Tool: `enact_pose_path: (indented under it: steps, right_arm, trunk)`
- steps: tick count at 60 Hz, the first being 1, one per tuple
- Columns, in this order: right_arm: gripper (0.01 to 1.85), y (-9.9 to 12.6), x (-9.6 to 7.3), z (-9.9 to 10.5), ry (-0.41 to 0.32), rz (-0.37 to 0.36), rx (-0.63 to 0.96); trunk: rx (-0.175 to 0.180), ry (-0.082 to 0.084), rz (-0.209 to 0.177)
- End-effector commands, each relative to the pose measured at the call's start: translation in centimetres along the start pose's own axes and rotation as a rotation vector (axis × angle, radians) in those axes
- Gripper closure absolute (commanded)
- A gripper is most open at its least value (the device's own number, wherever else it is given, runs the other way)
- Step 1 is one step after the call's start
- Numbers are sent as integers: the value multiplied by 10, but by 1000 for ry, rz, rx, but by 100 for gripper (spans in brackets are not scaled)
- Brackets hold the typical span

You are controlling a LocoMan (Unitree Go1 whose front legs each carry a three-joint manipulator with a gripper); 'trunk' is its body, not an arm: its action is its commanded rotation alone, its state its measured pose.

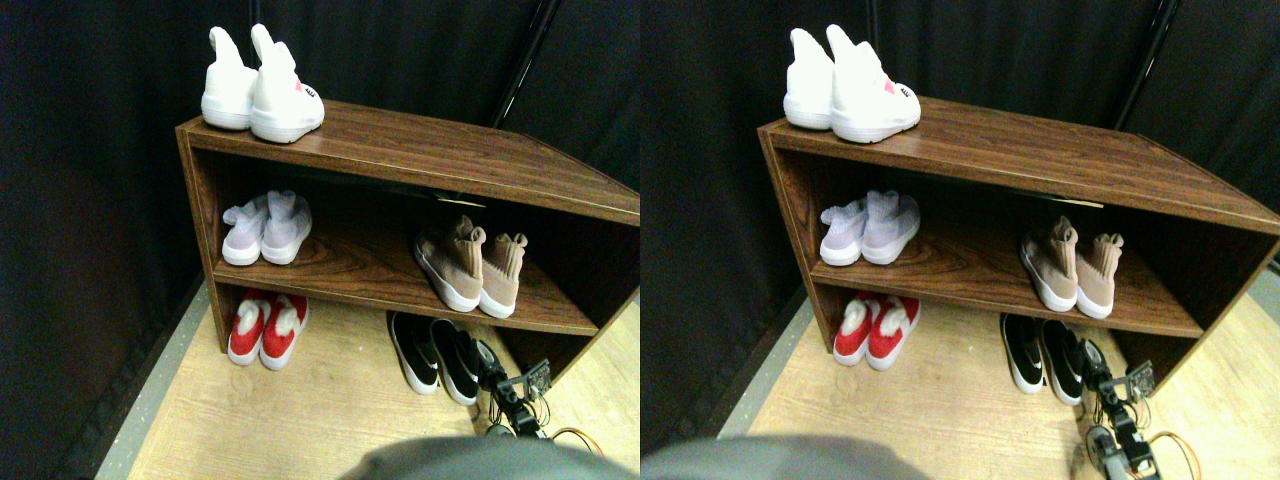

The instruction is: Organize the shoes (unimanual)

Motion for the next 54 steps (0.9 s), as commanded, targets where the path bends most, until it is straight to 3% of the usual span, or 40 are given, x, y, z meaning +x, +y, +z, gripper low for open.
enact_pose_path:
  steps: [1, 20, 32, 47, 54]
  right_arm:
    - [180, 7, -1, -8, 28, 46, 9]
    - [180, 11, -8, -13, 31, 70, 8]
    - [180, 11, -6, -6, -25, 53, 5]
    - [180, 15, -8, 8, -22, 118, -3]
    - [180, 28, -18, 15, -15, 147, -42]
  trunk:
    - [-22, 18, 16]
    - [-25, 13, 14]
    - [-25, 13, 14]
    - [-13, -2, -4]
    - [-6, -12, -17]
